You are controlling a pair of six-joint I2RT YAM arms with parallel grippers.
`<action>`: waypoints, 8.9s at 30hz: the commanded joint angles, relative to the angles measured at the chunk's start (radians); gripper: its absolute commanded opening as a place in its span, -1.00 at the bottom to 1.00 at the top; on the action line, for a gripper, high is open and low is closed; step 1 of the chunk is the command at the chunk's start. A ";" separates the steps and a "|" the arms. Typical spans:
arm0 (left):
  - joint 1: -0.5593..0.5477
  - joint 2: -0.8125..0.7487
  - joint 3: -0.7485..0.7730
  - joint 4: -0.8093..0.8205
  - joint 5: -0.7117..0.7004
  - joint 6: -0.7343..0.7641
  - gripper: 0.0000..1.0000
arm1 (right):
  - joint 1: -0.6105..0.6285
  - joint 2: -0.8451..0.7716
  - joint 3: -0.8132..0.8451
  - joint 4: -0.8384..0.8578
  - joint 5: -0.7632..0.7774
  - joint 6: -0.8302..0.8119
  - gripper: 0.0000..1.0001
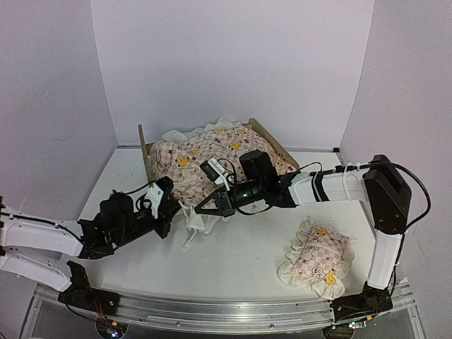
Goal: Set up the pet bed
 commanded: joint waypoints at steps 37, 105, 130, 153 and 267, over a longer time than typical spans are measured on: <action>0.140 0.119 0.646 -0.870 -0.351 0.190 -1.00 | 0.024 0.018 0.141 0.057 0.097 0.154 -1.00; 0.818 -0.491 0.126 -0.581 0.689 -0.622 0.86 | 0.128 0.382 0.780 -0.455 0.294 -0.027 -1.00; 0.361 -0.165 0.375 -0.770 -0.076 -0.538 0.27 | 0.228 0.048 0.216 -0.258 0.448 0.098 0.22; 0.360 -0.132 0.421 -0.806 0.034 -0.537 -0.23 | 0.247 0.177 0.189 0.043 0.677 0.153 0.27; 0.361 -0.168 0.377 -0.819 0.031 -0.542 0.00 | 0.319 0.246 0.169 0.150 1.031 0.254 -0.19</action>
